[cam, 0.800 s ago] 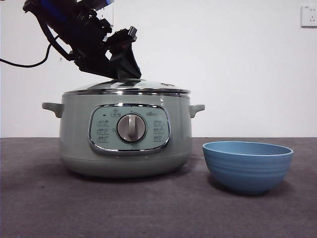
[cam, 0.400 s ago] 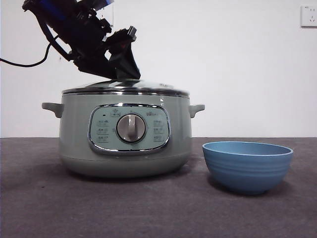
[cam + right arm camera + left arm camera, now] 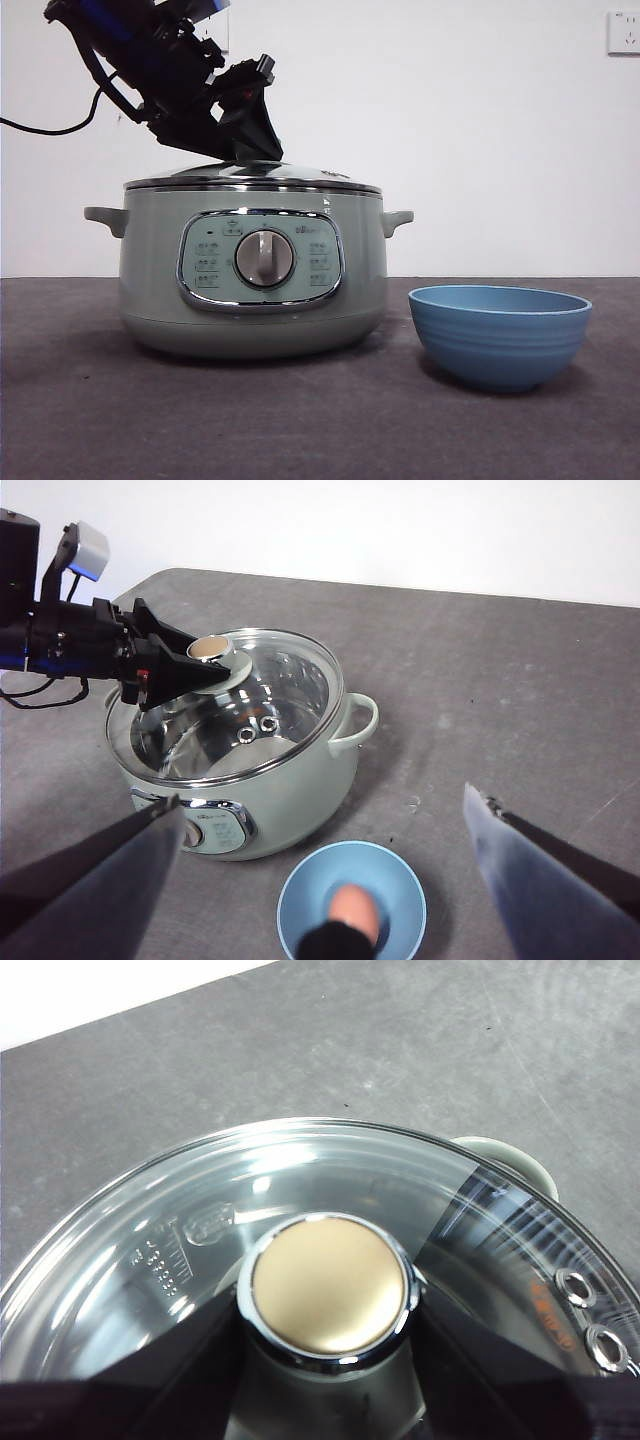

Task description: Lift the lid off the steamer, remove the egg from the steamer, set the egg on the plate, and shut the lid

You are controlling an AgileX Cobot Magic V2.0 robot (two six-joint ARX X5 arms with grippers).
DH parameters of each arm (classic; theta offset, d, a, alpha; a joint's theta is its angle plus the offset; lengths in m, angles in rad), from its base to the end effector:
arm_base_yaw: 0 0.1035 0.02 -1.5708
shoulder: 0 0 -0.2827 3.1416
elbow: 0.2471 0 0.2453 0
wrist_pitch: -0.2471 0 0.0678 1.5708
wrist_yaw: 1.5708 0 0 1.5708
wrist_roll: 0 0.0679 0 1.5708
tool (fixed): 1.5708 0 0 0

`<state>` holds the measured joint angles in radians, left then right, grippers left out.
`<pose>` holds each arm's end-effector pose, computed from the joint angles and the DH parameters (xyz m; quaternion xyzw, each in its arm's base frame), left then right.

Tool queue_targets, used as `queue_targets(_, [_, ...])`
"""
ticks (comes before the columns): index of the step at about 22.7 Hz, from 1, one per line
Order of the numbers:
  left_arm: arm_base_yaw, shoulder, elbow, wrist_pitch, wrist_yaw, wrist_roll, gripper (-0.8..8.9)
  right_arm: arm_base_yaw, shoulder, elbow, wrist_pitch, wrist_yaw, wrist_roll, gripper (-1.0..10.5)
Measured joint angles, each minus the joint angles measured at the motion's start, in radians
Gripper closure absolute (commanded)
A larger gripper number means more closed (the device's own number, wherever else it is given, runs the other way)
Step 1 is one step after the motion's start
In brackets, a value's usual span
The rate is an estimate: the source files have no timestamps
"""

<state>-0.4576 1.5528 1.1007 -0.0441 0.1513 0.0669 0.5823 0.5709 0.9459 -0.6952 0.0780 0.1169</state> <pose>0.3308 -0.1743 0.2720 0.0684 0.2328 -0.2985 0.9230 0.0949 0.0561 0.3566 0.0043 0.1649 0.2371 0.9574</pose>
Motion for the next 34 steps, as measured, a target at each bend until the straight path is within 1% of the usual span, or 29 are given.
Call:
queue_targets(1, [0.0,0.0,0.0,0.0,0.0,0.0,3.99,0.0,0.0,0.0,0.0,0.0,0.0,4.7])
queue_targets(2, [0.0,0.0,0.0,0.0,0.0,0.0,2.91,0.0,0.0,0.0,0.0,0.0,0.0,4.7])
queue_targets(3, [0.0,0.0,0.0,0.0,0.0,0.0,2.37,0.0,0.0,0.0,0.0,0.0,0.0,4.7])
queue_targets(4, [0.0,0.0,0.0,0.0,0.0,0.0,2.36,0.0,0.0,0.0,0.0,0.0,0.0,4.7])
queue_targets(11, [0.0,-0.016,0.0,-0.026,0.008,-0.007,2.39,0.0,0.0,0.0,-0.022,0.0,0.0,4.7])
queue_targets(16, [0.0,-0.043,0.054,-0.12,0.008,-0.013,2.39,0.0,0.0,0.0,-0.042,0.0,0.0,4.7])
queue_targets(20, [0.0,-0.11,0.144,-0.278,0.023,-0.015,2.48,0.0,0.0,0.0,-0.075,0.0,0.0,4.7])
queue_targets(24, [0.0,-0.181,0.217,-0.469,0.08,-0.015,2.52,0.0,0.0,0.0,-0.127,-0.002,0.0,4.7])
queue_targets(27, [0.0,-0.229,0.256,-0.621,0.132,-0.016,2.53,0.0,0.0,0.0,-0.174,-0.046,0.0,4.7])
queue_targets(28, [0.0,-0.25,0.27,-0.679,0.15,-0.019,2.7,0.0,0.0,0.0,-0.192,-0.071,0.0,4.7])
queue_targets(30, [-0.001,-0.287,0.285,-0.767,0.181,-0.029,3.58,0.0,0.0,0.0,-0.22,-0.107,0.0,4.8])
queue_targets(31, [-0.005,-0.323,0.293,-0.843,0.216,-0.035,4.2,0.0,0.0,0.0,-0.24,-0.139,0.0,4.8])
queue_targets(33, [-0.017,-0.386,0.294,-0.954,0.271,-0.038,4.76,0.0,0.002,0.0,-0.259,-0.198,0.0,4.9])
queue_targets(34, [-0.021,-0.406,0.294,-0.991,0.277,-0.041,5.44,0.0,0.005,0.0,-0.264,-0.218,0.0,5.6])
